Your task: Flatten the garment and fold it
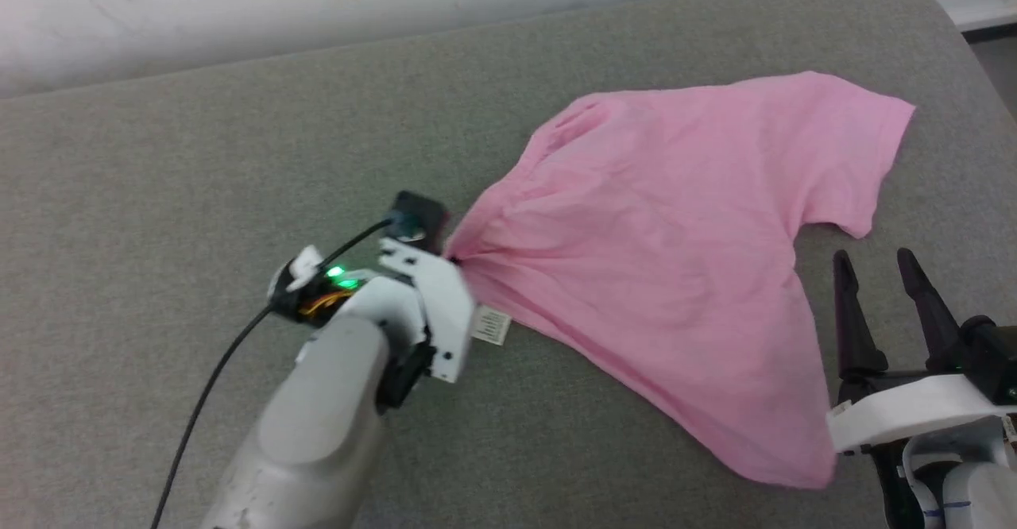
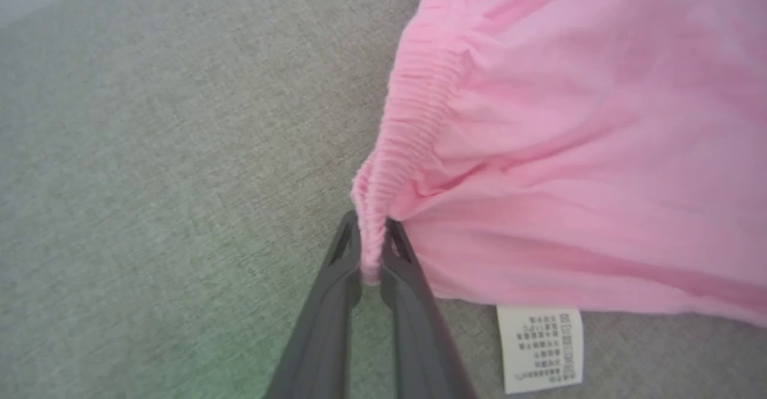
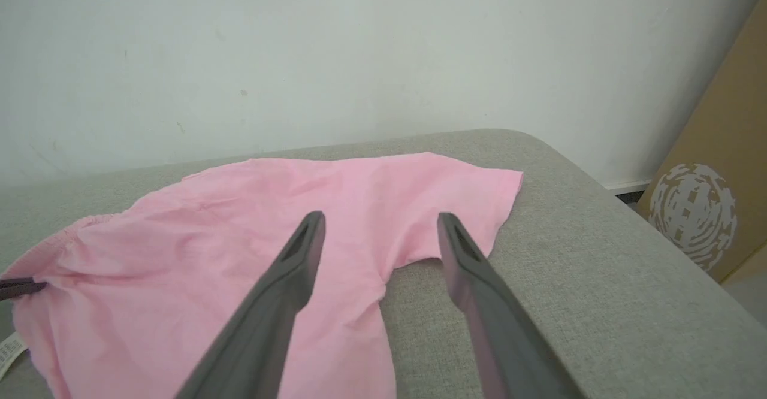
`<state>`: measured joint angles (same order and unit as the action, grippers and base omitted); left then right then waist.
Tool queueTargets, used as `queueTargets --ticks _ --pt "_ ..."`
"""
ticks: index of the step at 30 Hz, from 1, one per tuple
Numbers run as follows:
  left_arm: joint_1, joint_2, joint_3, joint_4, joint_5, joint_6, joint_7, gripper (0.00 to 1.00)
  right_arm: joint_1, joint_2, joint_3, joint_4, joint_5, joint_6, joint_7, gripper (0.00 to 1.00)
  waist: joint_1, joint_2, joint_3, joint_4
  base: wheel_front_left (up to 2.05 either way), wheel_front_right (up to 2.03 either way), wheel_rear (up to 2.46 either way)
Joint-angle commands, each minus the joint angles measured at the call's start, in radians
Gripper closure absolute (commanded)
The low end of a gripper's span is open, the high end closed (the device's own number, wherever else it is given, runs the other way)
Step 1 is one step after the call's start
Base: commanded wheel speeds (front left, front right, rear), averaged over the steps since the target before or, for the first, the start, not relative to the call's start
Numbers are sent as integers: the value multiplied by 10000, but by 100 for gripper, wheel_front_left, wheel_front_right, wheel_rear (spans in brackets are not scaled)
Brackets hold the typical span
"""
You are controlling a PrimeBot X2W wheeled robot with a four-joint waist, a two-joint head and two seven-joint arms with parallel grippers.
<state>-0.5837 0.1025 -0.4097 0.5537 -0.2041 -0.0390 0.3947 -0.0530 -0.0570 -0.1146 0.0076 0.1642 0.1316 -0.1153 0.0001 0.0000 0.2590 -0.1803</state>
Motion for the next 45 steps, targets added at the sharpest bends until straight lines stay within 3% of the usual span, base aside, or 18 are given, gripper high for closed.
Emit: queueTargets --ticks 1,14,21,22,23,27,28,34,40,45 --pt "377 334 246 14 -123 211 -193 100 -95 17 54 -18 -79 -9 5 0 -1 0 -215 231 0 0 0" --pt "3250 1522 2729 -1984 -1564 1613 -1745 100 461 -243 260 -206 -163 -9 671 0 -1 0 -1157 1559 0 0 0" --pt "4836 1109 2780 -2973 -2049 1748 -1846 100 721 -335 336 -110 -25 -9 1325 0 -1 0 -1453 2314 0 0 0" --pt "4917 1029 2700 -3070 -2052 1701 -1951 60 718 -376 389 -73 -8 -9 1425 0 -1 0 -1477 2402 0 0 0" --pt "4960 953 2604 -3167 -2046 1614 -2108 0 703 -442 463 -21 -5 -9 1554 0 -1 0 -1501 2491 0 0 0" --pt "4894 662 2365 -3641 -1999 1057 -3646 0 439 -873 1064 232 238 -9 2447 0 -1 0 -1584 2837 0 0 0" --pt "4894 662 2365 -3641 -1999 1057 -3646 0 439 -873 1064 232 238 -9 2447 0 -1 0 -1584 2837 0 0 0" --pt "4939 718 2143 -3877 -1089 803 -6272 0 -308 -1507 1899 1018 993 -9 4520 0 -1 0 -1562 3325 0 0 0" --pt "5078 434 2087 -4460 -401 679 -6557 0 -987 -1831 2156 2138 1332 -9 5620 0 -1 0 -1349 3867 0 0 0" --pt "5197 172 2241 -4672 -122 492 -6562 0 -1363 -1890 2438 2811 1394 -9 5600 0 -1 0 -1165 4105 0 0 0"
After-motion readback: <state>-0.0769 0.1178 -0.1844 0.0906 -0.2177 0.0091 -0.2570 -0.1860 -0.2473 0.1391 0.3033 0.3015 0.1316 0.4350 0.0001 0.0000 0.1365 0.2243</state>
